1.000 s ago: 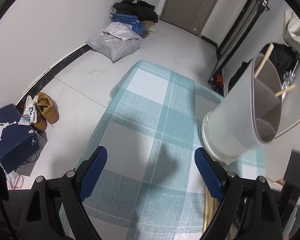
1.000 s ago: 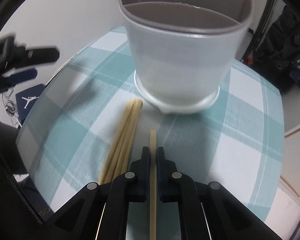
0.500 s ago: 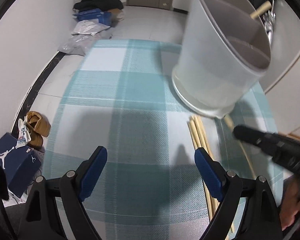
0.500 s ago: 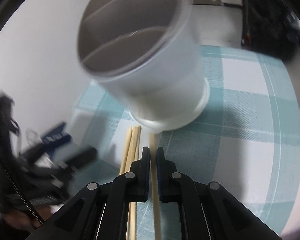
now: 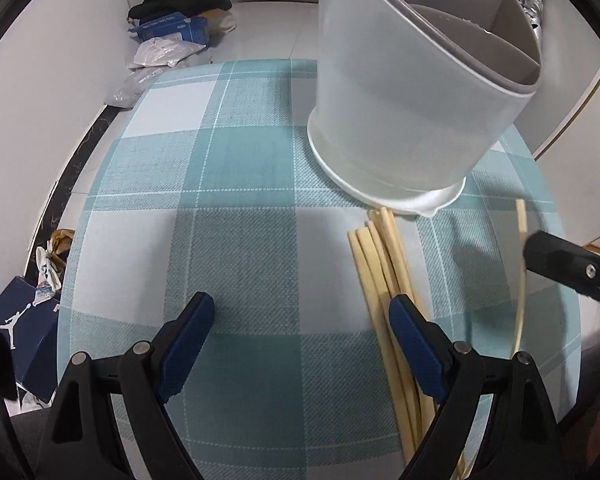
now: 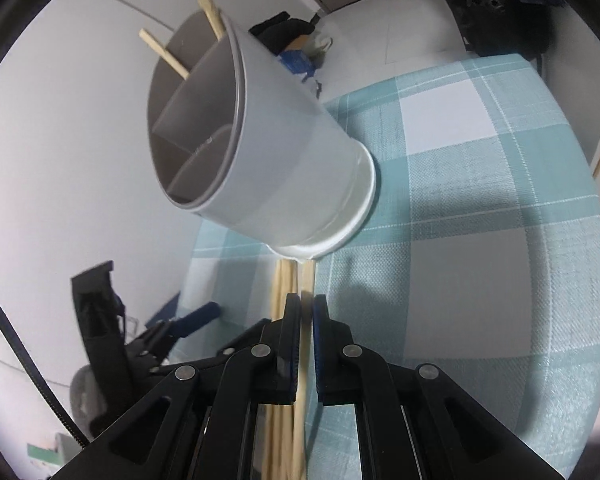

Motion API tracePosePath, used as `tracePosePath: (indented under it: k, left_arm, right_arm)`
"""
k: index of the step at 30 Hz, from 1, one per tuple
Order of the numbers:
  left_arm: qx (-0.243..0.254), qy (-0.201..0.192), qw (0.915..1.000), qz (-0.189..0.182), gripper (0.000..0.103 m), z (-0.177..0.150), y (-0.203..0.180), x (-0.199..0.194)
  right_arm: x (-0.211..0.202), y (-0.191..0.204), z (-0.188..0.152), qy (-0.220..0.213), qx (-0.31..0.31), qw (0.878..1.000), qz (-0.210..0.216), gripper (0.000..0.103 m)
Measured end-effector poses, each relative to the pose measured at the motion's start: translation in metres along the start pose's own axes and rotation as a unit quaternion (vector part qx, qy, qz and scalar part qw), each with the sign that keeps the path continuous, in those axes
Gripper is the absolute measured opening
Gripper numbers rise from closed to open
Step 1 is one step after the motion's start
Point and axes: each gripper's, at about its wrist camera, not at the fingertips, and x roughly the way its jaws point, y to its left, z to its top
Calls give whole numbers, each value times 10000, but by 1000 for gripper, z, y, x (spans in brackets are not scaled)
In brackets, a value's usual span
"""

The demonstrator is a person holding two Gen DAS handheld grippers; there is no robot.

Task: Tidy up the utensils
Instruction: 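Lift the chopstick with the right tool while the left tool grasps another chopstick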

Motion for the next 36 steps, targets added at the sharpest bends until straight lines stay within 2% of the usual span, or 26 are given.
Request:
tracePosePath:
  k: [5, 6, 10, 17, 26, 33, 36]
  left_arm:
    - [43, 54, 10000, 35, 87, 2, -3, 2]
    - [24, 79, 10000, 40, 87, 1, -2, 2]
    - [-53, 116, 9999, 81, 87, 1, 4, 2]
    - [-226, 154, 9996, 36, 87, 2, 8, -1]
    - [-156, 283, 9993, 162, 87, 4, 5, 6]
    - [-182, 347, 9991, 176, 87, 2, 13, 4]
    - [-223, 354, 9990, 169, 87, 1, 17, 3]
  right_arm:
    - [-5, 0, -3, -77, 22, 10000, 34, 4]
    - [-4, -1, -3, -90, 17, 10000, 30, 0]
    - [-3, -4, -3, -101, 78, 9999, 57, 0]
    - [5, 0, -4, -53, -64, 9999, -132, 1]
    - [42, 24, -6, 166, -586, 9951, -779, 5]
    - [77, 47, -9, 273, -1243, 9786, -1618, 17]
    - [88, 54, -10, 229, -1494, 9697, -1918, 18]
